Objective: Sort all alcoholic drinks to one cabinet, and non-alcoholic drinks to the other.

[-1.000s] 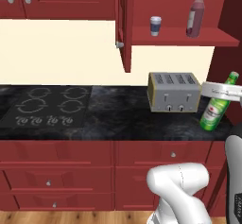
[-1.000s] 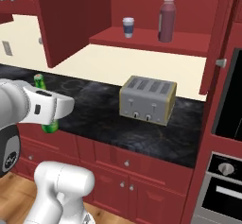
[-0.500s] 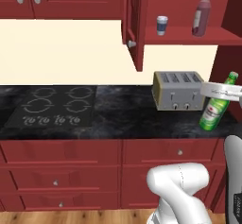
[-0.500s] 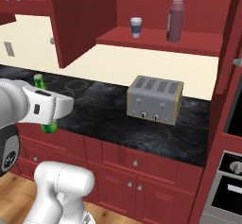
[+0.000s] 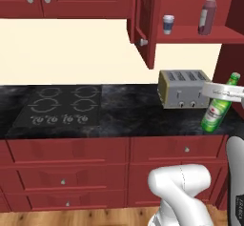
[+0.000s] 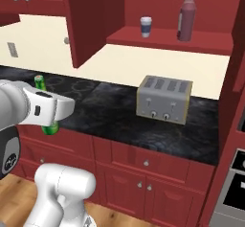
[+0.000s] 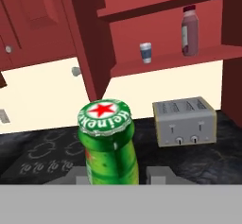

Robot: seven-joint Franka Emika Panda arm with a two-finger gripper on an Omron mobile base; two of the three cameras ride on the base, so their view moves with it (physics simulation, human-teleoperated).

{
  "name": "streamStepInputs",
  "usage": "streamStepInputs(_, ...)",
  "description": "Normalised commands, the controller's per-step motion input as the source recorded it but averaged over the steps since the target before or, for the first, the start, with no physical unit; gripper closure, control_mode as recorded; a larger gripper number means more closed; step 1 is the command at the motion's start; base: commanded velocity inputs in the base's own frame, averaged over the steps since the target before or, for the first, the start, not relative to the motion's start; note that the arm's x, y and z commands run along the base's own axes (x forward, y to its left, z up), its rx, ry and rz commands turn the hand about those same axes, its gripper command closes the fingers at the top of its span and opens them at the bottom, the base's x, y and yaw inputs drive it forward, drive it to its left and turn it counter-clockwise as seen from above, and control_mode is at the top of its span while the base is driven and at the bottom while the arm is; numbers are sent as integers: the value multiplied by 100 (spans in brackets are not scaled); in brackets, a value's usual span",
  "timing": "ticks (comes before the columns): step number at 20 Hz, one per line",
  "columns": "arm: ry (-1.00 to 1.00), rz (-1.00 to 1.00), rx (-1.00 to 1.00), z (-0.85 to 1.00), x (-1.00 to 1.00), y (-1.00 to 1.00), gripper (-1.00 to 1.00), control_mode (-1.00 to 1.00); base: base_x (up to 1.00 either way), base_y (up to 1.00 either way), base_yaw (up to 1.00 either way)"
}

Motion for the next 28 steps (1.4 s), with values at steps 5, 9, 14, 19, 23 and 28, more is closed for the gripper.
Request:
streamStepInputs(5,0,0,0,0,0,0,100,100,-26,45,-5)
streamStepInputs(9,0,0,0,0,0,0,100,100,-24,46,-5)
streamStepInputs(14,0,0,0,0,0,0,100,100,-17,51,-5)
streamStepInputs(19,0,0,0,0,0,0,100,100,-7,55,-5)
streamStepInputs(23,0,0,0,0,0,0,100,100,-7,56,-5)
streamStepInputs(28,0,0,0,0,0,0,100,100,-10,54,-5)
